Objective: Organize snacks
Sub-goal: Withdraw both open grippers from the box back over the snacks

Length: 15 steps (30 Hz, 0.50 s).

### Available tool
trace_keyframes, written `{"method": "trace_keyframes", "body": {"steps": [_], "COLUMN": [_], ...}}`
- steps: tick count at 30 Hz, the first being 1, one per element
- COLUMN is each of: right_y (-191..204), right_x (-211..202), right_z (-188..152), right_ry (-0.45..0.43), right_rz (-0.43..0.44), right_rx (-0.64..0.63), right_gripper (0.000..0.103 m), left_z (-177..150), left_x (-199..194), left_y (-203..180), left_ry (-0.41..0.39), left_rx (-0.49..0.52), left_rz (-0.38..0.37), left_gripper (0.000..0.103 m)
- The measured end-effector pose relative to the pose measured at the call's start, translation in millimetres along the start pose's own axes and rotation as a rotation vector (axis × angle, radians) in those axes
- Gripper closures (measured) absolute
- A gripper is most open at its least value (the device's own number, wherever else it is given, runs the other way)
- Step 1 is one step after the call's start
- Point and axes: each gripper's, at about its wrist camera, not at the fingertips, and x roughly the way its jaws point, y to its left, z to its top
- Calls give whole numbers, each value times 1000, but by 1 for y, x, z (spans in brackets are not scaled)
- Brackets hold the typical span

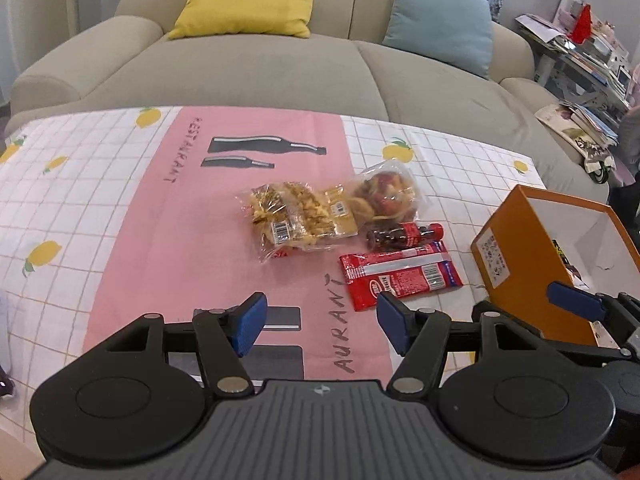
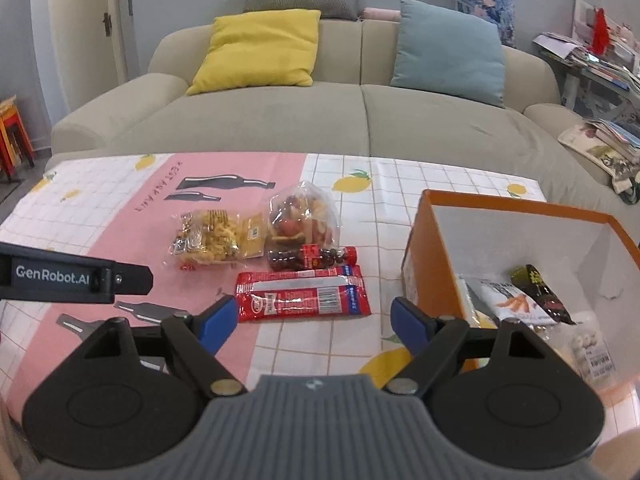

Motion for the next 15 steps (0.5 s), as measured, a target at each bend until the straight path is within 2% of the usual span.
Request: {"method": "trace_keyframes", "body": {"steps": [9, 15], "right_y": [6, 2], "right_x": [42, 69], "right_z": [9, 13], "right_ry": [74, 109], "right_rz": [3, 2], "right_rx": [-47, -38], "right_gripper": [22, 21], "left_z": [9, 16], "left_x": [29, 52], "left_y": [23, 32], "left_ry": [52, 58], "left_rx": [-113, -165], "left_rz": [-63, -71], "left_gripper": [28, 24]}}
